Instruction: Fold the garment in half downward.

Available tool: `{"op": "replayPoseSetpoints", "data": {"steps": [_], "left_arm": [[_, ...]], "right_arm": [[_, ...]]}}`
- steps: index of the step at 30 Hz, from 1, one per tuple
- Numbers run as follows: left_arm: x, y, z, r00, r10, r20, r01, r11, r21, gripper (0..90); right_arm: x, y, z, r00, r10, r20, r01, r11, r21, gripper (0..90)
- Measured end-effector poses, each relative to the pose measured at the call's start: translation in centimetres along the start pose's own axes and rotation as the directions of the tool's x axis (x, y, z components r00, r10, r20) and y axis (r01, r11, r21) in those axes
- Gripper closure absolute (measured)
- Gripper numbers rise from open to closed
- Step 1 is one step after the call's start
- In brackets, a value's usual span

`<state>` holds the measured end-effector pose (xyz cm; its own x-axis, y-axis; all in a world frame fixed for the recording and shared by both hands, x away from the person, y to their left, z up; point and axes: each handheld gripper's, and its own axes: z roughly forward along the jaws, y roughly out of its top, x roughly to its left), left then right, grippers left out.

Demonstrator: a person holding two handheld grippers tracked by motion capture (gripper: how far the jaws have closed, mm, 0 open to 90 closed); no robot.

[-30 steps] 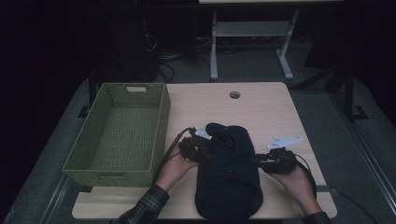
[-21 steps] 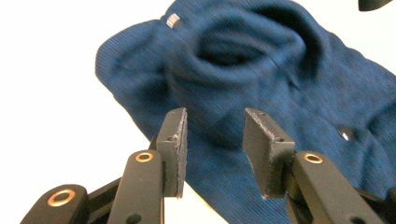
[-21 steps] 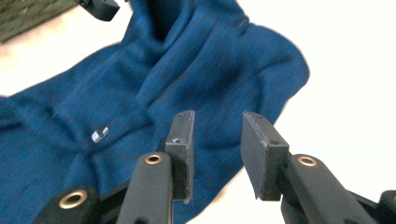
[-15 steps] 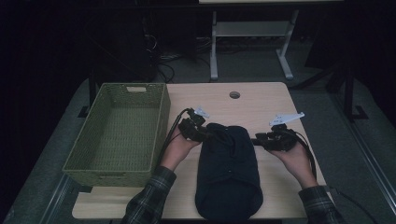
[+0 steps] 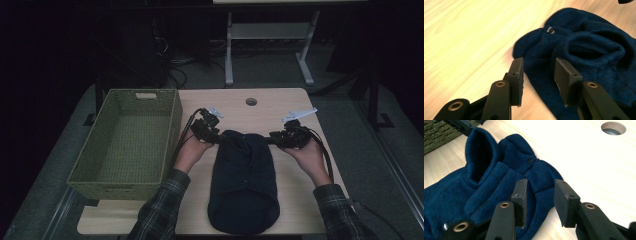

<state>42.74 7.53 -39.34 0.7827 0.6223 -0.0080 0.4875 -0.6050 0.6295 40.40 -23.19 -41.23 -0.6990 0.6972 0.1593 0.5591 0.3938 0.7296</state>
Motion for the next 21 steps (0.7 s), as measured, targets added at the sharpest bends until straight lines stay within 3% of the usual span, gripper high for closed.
{"op": "replayPoseSetpoints", "data": {"steps": [10,16,21], "left_arm": [[1.8,1.5,2.7,0.9993,-0.029,-0.025,0.029,0.9996,0.004,58.3],[2.3,1.1,4.9,0.9986,-0.051,-0.013,0.051,0.9985,0.020,56.2],[2.7,0.6,6.1,0.9987,-0.052,-0.001,0.051,0.9969,0.059,56.1]], "right_arm": [[-1.7,0.9,2.1,0.9996,0.025,0.015,-0.024,0.999,-0.022,63.5],[-3.1,0.0,3.8,0.9970,0.076,0.016,-0.076,0.997,0.013,63.8],[-3.6,-0.4,4.9,0.9959,0.089,0.018,-0.089,0.995,0.034,63.8]]}}
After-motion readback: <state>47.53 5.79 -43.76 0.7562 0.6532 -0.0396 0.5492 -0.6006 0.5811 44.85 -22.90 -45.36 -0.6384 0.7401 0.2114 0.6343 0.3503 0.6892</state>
